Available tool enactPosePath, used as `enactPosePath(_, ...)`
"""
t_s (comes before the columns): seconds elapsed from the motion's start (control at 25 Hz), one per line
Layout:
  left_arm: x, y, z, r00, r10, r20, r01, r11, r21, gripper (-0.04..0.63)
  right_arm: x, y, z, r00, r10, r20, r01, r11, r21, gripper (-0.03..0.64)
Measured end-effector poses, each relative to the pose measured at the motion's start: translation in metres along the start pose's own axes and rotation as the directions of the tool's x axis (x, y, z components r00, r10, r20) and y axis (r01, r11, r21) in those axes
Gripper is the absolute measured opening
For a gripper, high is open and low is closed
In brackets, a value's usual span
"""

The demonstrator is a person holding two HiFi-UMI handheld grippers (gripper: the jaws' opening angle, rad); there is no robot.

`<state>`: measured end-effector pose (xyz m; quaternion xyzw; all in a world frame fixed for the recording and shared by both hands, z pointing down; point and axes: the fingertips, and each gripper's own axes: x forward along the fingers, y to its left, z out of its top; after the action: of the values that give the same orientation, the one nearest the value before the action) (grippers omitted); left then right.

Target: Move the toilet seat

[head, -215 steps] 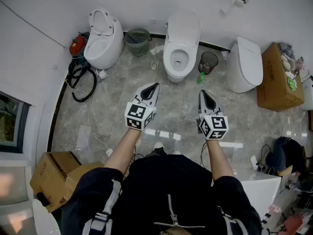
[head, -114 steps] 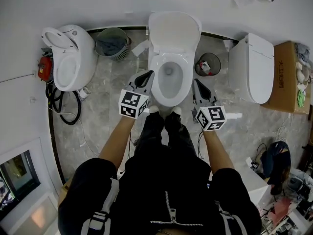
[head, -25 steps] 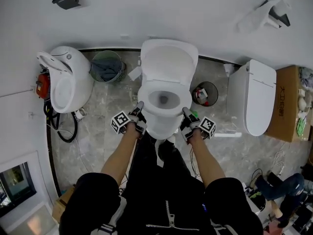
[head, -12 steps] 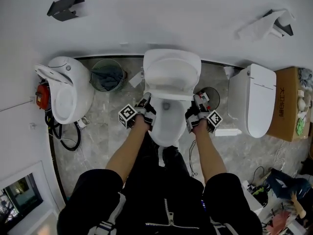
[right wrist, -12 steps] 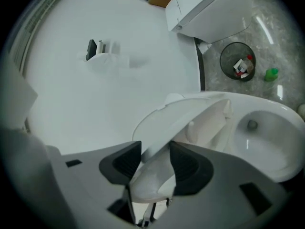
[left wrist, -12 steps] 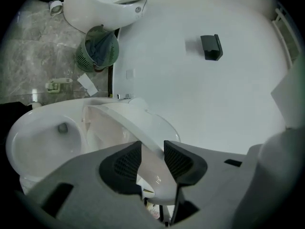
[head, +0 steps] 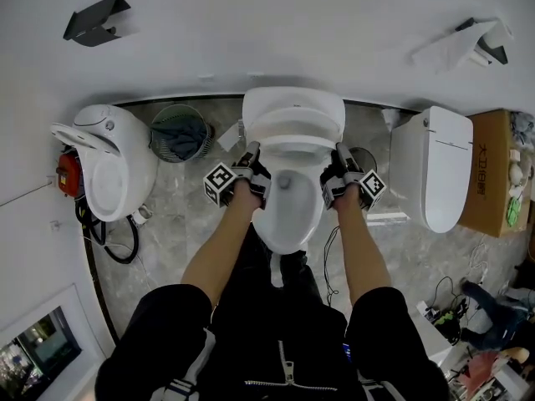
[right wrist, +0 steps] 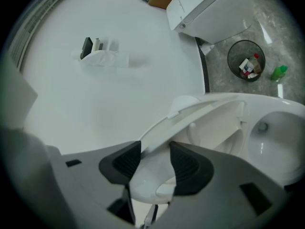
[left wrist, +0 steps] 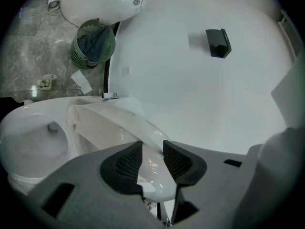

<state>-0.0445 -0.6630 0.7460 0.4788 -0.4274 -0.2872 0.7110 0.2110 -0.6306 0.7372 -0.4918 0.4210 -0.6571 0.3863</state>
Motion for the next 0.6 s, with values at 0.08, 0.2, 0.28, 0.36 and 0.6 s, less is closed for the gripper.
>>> enactPosePath(0.08,0.010,-0.002,0.004,1.000,0.002,-0.009,-0.002,1.000,0.004,0.140,0.010,0.002,0.004,1.000,-0.006,0.012,0.006,1.000,0.001,0.195)
enactPosePath(0.2,0.020,-0.007,0.007,0.999,-0.009,-0.038,0.009,1.000,0.009,0.137,0.021,0.005,0.008,1.000,-0.016,0.025,0.016,1.000,0.003,0.195)
enactPosePath(0.28,0.022,-0.009,0.008,0.998,-0.022,-0.061,0.024,1.000,0.017,0.125,0.027,0.003,0.012,0.999,-0.019,0.027,0.019,1.000,0.004,0.195)
enactPosePath(0.36,0.018,-0.010,0.009,0.997,-0.022,-0.072,0.025,0.999,0.043,0.066,0.028,0.005,0.013,0.999,-0.025,0.033,0.025,1.000,0.014,0.195)
enactPosePath(0.6,-0.013,-0.005,0.013,0.992,0.021,-0.121,0.003,0.982,0.190,0.038,0.030,0.023,0.017,0.998,0.048,0.046,-0.048,0.999,-0.009,0.135)
